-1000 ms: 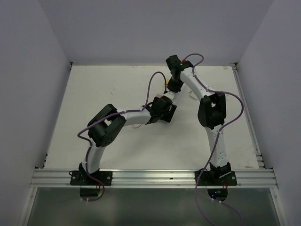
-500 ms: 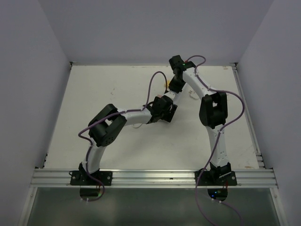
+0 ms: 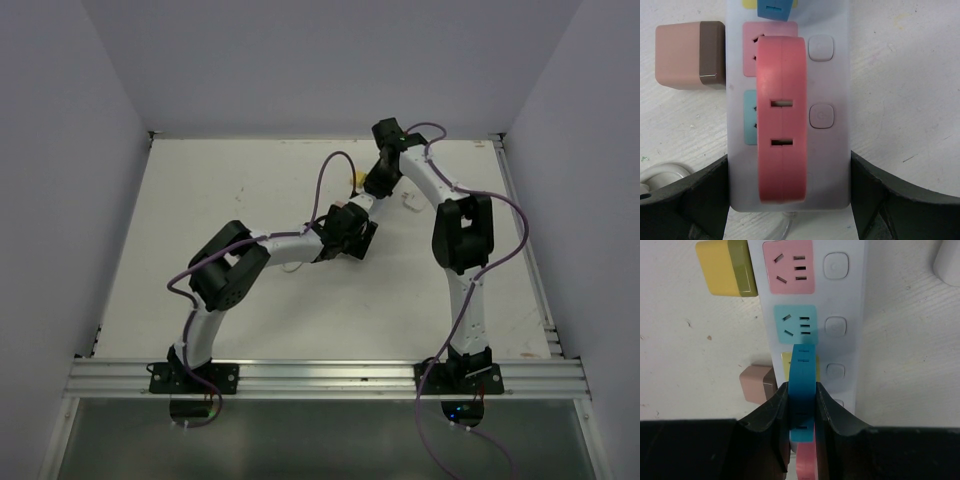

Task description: Pull the plug off the socket

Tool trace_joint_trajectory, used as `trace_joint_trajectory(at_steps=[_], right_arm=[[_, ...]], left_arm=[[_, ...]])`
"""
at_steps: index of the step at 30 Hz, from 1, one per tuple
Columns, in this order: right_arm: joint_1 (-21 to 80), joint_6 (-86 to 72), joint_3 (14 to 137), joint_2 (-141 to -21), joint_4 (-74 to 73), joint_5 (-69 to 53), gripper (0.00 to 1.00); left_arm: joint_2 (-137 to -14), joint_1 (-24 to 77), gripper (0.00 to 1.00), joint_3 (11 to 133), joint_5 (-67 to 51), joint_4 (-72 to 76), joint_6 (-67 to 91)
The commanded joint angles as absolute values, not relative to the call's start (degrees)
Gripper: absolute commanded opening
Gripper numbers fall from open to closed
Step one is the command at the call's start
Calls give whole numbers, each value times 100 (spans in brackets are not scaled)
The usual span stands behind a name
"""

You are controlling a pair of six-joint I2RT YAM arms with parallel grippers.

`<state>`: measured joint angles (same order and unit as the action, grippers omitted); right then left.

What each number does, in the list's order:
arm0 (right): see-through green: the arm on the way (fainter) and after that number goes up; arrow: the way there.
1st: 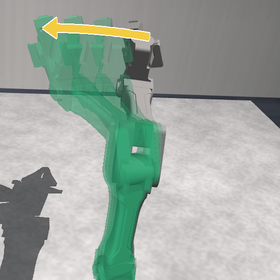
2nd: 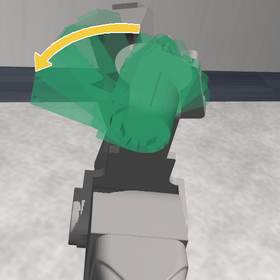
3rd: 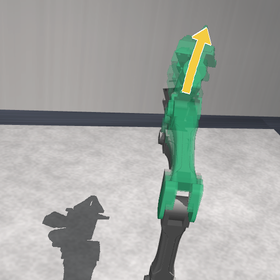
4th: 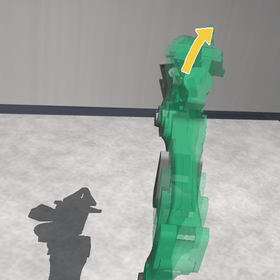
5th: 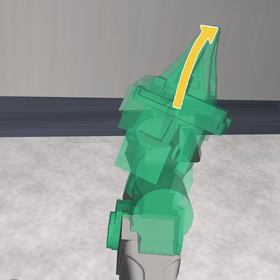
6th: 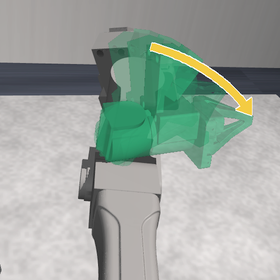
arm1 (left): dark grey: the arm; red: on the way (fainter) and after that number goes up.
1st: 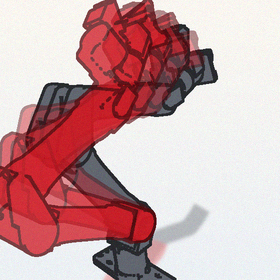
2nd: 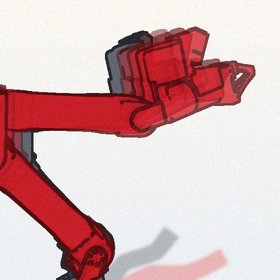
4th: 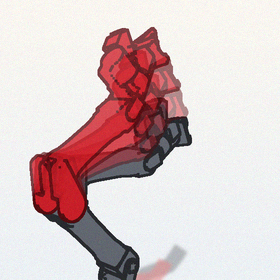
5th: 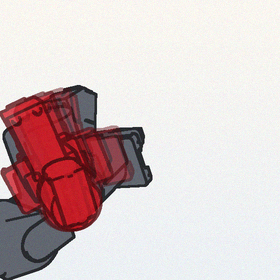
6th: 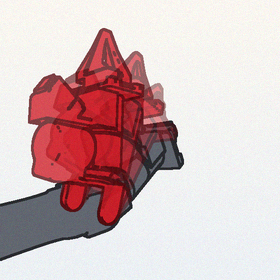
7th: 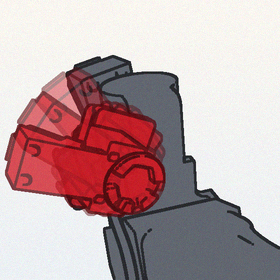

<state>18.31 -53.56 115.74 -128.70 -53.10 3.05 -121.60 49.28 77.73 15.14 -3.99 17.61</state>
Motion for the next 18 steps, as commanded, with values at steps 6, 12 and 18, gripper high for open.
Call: trace_joint_trajectory(at_steps=[6,12,18], right_arm=[[2048,-5546,12498,-12480,-5519,-18,0],[2232,-5441,12665,-12726,-5801,554,0],[2347,-5440,12498,-12700,-5687,633,0]], left_arm=[[-13254,5203,0,7277,686,-2268,1239],[-13245,5203,0,7277,685,-2276,1230],[-13228,5203,0,7269,703,-2268,1248]])
